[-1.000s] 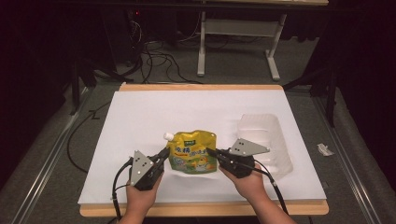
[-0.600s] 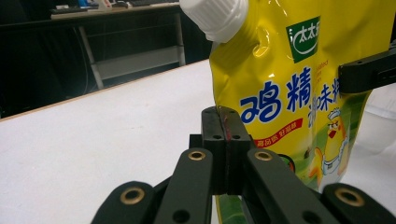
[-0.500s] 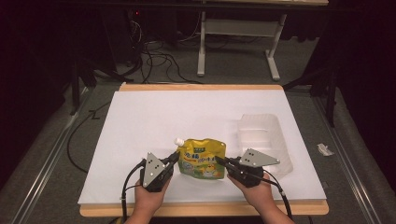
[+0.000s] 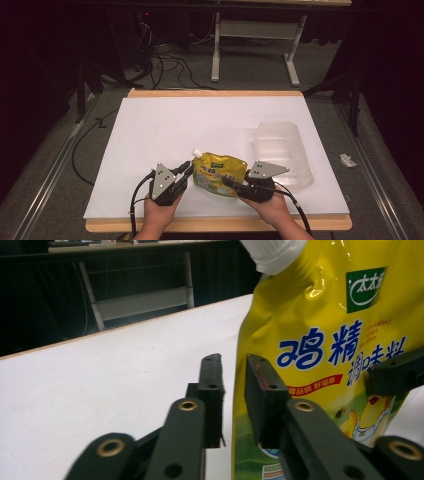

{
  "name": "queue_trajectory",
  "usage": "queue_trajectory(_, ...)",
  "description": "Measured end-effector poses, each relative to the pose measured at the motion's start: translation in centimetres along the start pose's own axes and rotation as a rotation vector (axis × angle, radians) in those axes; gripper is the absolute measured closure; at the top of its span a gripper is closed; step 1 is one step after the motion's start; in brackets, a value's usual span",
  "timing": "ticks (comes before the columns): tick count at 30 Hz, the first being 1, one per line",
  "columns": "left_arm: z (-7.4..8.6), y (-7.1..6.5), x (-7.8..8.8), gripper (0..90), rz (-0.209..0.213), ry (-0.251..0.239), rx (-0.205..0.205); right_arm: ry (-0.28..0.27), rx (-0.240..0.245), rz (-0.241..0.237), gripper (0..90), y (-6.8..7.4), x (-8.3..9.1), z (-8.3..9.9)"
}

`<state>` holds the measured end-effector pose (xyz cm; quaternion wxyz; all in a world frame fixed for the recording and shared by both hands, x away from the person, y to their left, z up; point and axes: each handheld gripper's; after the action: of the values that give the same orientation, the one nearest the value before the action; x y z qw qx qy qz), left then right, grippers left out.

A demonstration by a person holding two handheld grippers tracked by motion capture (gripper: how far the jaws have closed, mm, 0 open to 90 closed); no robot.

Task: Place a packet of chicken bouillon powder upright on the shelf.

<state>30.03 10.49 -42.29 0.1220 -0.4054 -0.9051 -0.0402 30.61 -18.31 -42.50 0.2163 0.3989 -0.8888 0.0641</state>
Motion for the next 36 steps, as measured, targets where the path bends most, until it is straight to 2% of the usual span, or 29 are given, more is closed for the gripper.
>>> queue_trajectory(2,0.0,0.2,0.2,72.4,0.001,0.004,0.007,0.020,-0.003,0.008,71.0,0.1,-0.2,0.0)
queue_trajectory(4,0.2,0.8,0.5,67.7,0.002,0.020,0.031,0.015,0.008,0.011,73.0,0.2,-0.3,0.1)
queue_trajectory(7,0.4,1.5,0.8,63.7,0.003,0.043,0.051,0.008,-0.003,0.016,76.6,0.1,-0.3,0.2)
queue_trajectory(13,0.6,2.1,1.0,61.1,-0.008,0.048,0.064,-0.002,-0.030,-0.007,83.1,-0.2,-0.2,0.3)
queue_trajectory(21,0.6,2.4,1.1,59.2,-0.010,0.036,0.062,-0.025,0.016,0.002,86.9,0.5,0.1,0.0)
queue_trajectory(27,0.6,2.7,1.4,58.2,-0.012,0.029,0.068,-0.045,0.019,0.005,87.3,0.2,0.5,-0.5)
queue_trajectory(33,0.7,3.1,1.7,54.1,-0.019,0.028,0.075,-0.078,0.024,-0.013,87.6,-0.3,1.1,-2.3)
queue_trajectory(36,0.7,3.4,1.7,50.5,-0.023,0.033,0.084,-0.076,0.063,-0.015,87.6,-0.5,1.5,-3.2)
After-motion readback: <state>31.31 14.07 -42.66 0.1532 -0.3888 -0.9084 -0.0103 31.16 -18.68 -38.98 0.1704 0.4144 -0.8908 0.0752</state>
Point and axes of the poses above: each handheld gripper's, and its own axes: x roughly backward along the jaws, z roughly out of its underside, y roughly to its left, and after that the axes turned 8 degrees about z, right-handed
